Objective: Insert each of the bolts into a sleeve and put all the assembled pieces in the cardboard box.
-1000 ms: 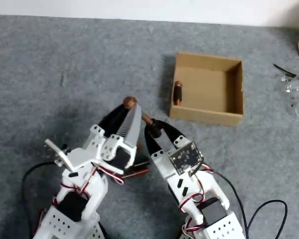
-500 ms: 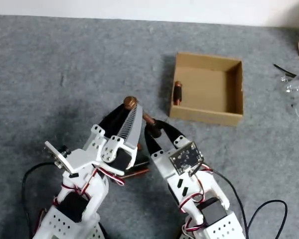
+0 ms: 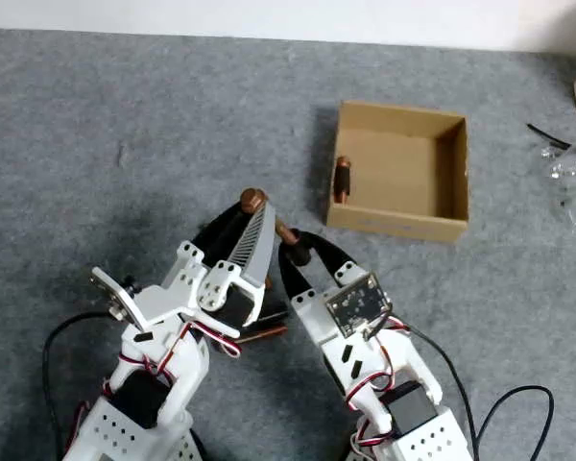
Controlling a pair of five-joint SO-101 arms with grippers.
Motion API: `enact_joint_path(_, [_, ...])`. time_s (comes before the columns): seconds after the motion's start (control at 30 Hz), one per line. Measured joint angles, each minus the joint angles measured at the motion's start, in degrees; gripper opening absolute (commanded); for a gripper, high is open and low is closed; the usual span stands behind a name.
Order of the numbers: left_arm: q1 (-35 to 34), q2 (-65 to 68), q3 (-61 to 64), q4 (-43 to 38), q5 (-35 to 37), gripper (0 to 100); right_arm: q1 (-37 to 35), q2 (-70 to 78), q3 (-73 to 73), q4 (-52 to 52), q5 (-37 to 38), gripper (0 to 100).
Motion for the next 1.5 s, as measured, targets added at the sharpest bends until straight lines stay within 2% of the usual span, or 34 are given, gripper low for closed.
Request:
enact_joint_path(0.3, [0.0,0.0,0.0,0.0,0.0,0,0.0,0.0,0.0,0.0,2.6,0.4])
enact_joint_path(1.5, [-1.7,0.0,-0.3,0.0,0.0,0,0.0,0.0,0.0,0.0,3.0,0.4])
